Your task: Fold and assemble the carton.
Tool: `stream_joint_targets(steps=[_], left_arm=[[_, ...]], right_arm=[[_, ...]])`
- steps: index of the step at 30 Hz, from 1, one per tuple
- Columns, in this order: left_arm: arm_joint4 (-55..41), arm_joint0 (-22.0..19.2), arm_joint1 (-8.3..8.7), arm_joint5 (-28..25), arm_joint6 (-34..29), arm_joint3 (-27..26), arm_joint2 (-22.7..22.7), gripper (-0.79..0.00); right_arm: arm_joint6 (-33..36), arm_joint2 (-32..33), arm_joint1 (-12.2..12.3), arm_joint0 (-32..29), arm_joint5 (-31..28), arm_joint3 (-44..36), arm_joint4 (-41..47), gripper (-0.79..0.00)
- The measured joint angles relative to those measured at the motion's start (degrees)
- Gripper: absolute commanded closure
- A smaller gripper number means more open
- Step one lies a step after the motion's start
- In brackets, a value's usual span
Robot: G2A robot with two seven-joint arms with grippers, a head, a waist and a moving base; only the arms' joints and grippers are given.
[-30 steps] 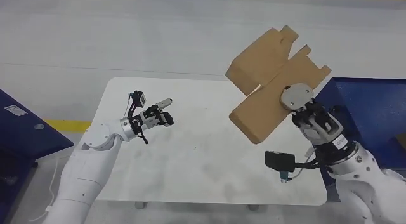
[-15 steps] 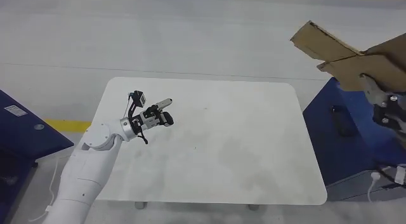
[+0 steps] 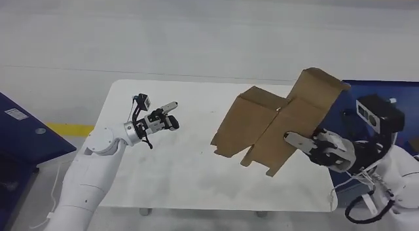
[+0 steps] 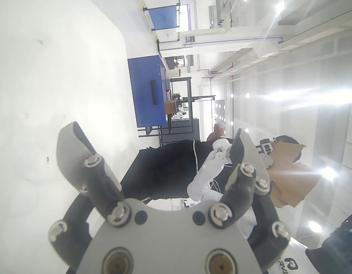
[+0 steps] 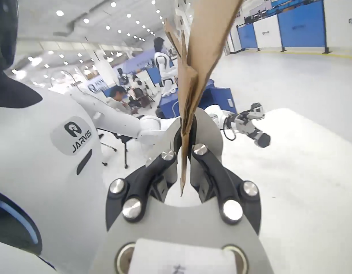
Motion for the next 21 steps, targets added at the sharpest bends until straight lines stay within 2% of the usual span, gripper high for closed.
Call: stream_joint_targets(steps=[11,15,21], left_arm=[[0.0,0.0,0.0,0.0,0.0,0.0,0.0,-0.785],[0.0,0.0,0.0,0.0,0.0,0.0,0.0,-0.785],[0.0,0.0,0.0,0.0,0.0,0.0,0.0,-0.785]], right_arm=[[-2.3,-12.2,-1.7,-0.1,-1.4,4.8,5.2,0.0],[-1.0,-13.1,-1.9,1.3,-1.0,5.6,1.9,0.0],[-1.1,-13.0,-1.9,1.3,-0.9,5.6,2.4,0.0]])
